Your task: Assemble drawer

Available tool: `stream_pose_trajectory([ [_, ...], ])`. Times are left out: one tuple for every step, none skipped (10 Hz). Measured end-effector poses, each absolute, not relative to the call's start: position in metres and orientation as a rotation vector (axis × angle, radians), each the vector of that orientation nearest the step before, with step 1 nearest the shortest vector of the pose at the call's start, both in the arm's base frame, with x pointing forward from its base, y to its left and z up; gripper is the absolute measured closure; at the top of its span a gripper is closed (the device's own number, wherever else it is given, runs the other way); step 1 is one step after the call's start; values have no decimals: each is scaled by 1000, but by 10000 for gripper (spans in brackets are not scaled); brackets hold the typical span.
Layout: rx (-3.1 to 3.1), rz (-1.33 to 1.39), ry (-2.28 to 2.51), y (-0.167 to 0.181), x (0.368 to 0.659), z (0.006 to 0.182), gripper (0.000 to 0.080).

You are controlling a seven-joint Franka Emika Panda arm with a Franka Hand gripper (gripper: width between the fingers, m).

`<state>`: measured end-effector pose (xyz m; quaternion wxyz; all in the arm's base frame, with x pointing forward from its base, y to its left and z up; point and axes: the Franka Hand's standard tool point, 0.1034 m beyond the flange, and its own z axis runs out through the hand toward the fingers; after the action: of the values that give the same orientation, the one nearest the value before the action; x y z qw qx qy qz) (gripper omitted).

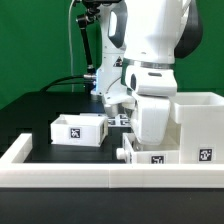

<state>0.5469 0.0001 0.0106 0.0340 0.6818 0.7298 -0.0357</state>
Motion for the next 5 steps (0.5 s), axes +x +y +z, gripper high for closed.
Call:
stream_pose_trajectory([
  [2097,-112,2245,0,547,11,758],
  [2100,-116,2245,0,547,10,758],
  [2113,-114,2233,2,547,10,758],
  [2128,-110,2219,5,547,10,758],
  [2130,-108,2221,9,547,10,758],
])
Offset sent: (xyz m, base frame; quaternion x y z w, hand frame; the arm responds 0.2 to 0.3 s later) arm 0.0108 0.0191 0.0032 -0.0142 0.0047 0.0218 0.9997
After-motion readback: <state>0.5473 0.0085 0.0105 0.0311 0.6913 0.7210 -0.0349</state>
